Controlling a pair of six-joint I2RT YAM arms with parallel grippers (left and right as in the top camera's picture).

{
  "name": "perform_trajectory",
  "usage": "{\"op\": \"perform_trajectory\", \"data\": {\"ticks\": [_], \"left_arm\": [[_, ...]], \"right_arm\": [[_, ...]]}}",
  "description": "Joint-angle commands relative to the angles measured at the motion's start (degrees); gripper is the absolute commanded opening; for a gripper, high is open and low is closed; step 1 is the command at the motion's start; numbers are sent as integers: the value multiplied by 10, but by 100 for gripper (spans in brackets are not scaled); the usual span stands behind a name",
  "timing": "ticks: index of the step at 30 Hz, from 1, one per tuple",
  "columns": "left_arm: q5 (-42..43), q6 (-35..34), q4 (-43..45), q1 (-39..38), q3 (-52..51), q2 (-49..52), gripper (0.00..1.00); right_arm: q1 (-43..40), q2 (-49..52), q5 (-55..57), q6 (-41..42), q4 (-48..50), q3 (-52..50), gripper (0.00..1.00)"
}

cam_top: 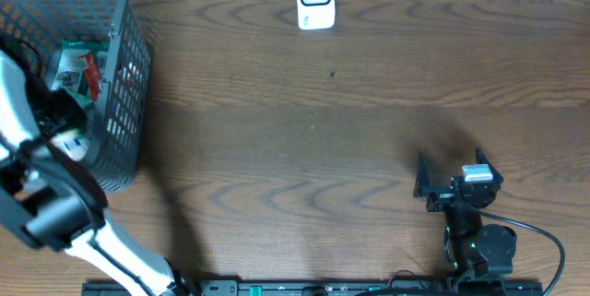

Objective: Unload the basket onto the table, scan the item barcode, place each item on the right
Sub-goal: 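Grasp the green-lid jar inside the basket with the left gripper, then carry the jar to the white scanner with the left gripper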

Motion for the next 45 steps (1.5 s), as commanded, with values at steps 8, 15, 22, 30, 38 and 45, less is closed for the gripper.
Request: {"op": "perform_trajectory", "data": {"ticks": [8, 15, 22, 30, 38, 45], "left_arm": [[-1, -27, 20, -3, 76, -131, 58], [-2, -26, -23, -35, 192, -131, 58], [-10, -26, -50, -82, 299, -131, 58], [-10, -29, -73, -167, 379, -133, 58], [-12, -59, -78, -316, 380, -133, 58], [-12, -104, -104, -452, 367, -121, 58]], "right_arm": [[-7, -1, 1, -5, -2, -1, 99], [-7, -1, 1, -5, -2, -1, 99], [-7, -1, 1, -5, -2, -1, 99], [-7, -1, 1, -5, -2, -1, 99], [-7, -1, 1, -5, -2, -1, 99], [-7, -1, 1, -5, -2, -1, 99]]}}
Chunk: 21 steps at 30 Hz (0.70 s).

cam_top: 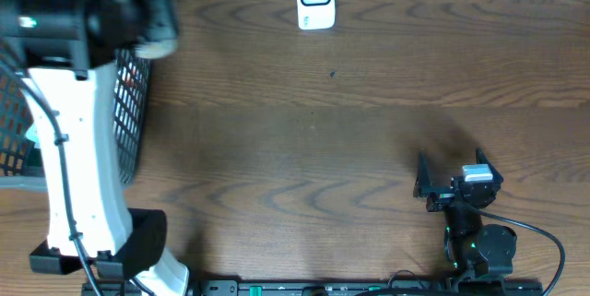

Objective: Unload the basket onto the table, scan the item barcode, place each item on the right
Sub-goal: 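Carry the jar to the white scanner with the left gripper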

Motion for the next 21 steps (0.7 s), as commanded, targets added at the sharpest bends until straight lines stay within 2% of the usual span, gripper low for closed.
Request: {"op": "perform_trajectory", "data": {"ticks": [1, 8, 13, 21], "left_arm": [[-8, -40, -10, -67, -6, 3, 58], [3, -50, -31, -192, -66, 69, 59], [76, -49, -30, -239, -85, 139, 59], [112, -50, 5, -316, -87, 276, 59]], "right_arm": [[-7, -1, 1, -5, -2, -1, 99], [-7, -1, 1, -5, -2, -1, 99], [-7, -1, 1, -5, -2, -1, 99], [-7, -1, 1, -5, -2, -1, 99]]}}
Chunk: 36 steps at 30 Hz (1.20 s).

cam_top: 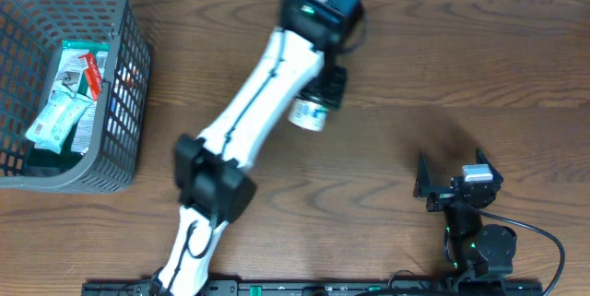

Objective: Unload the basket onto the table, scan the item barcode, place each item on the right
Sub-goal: 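Carry the jar to the white scanner with the left gripper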

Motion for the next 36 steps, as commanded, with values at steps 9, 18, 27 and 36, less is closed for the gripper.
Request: {"op": "perform_trajectory", "data": {"ticks": [9, 18, 27, 36], "left_arm": [[60, -44, 74, -63, 2, 106, 59], [61, -70, 113, -104, -20, 136, 59], [61, -69, 121, -115, -45, 136, 64], [61, -70, 146, -115, -73, 136, 79]], "right_arm": [[-7, -1, 1, -5, -2, -1, 99], [-6, -1, 1, -5, -2, -1, 99], [-6, -1, 1, -5, -2, -1, 99], [-6, -1, 1, -5, -2, -1, 99]]}}
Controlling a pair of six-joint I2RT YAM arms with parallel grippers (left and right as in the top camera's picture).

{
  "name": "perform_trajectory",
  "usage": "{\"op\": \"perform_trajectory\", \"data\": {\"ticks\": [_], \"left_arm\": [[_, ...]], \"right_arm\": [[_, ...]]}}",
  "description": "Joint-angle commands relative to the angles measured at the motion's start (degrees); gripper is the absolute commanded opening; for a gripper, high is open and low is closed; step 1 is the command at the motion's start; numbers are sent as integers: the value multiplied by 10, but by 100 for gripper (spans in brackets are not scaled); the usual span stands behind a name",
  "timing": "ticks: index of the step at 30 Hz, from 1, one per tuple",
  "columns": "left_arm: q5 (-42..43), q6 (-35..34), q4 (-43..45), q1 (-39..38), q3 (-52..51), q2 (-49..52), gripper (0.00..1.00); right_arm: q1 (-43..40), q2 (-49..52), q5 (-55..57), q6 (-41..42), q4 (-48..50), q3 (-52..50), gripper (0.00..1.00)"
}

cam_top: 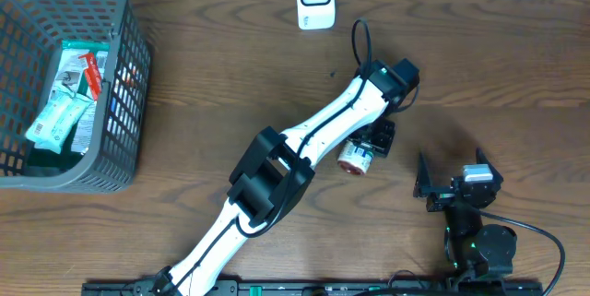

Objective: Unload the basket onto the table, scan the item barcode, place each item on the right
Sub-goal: 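Carry the jar to the white scanner with the left gripper, then lower the jar onto the table and open the left gripper, then move the left gripper back into the grey basket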

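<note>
The white barcode scanner stands at the table's far edge, centre. My left arm reaches diagonally across the table, and its gripper (363,151) is shut on a small round container (353,159) with a white and red label, held right of centre and well in front of the scanner. My right gripper (426,178) is parked near the front right, a short way right of the container. Whether its fingers are open cannot be told from above.
A grey wire basket (129,75) sits at the far left with several packets (64,102) inside. The right arm's base and cable (479,241) lie at the front right edge.
My left gripper, still holding the container, was just in front of the scanner. It is now further right and nearer the front, close to the right gripper. The right arm has not moved.
My left arm first reached down into the basket. Then it was raised over the basket, blurred. Later it held the round container in front of the scanner, and now it holds it right of centre. The right arm stayed parked throughout.
</note>
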Motion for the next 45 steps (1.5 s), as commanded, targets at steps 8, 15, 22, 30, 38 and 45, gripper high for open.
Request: {"op": "perform_trajectory", "data": {"ticks": [8, 15, 22, 30, 38, 45], "left_arm": [[1, -5, 1, 0, 9, -2, 88], [1, -3, 14, 4, 10, -40, 89], [-5, 5, 29, 21, 10, -115, 89], [-82, 28, 38, 111, 10, -274, 89], [-120, 64, 35, 355, 10, -454, 89], [-120, 103, 29, 639, 10, -510, 92]], "right_arm": [[-6, -1, 1, -5, -2, -1, 99], [-6, -1, 1, -5, -2, -1, 99], [-6, -1, 1, -5, -2, -1, 99], [-6, -1, 1, -5, -2, -1, 99], [-6, -1, 1, -5, -2, -1, 99], [8, -1, 1, -5, -2, -1, 99]]}}
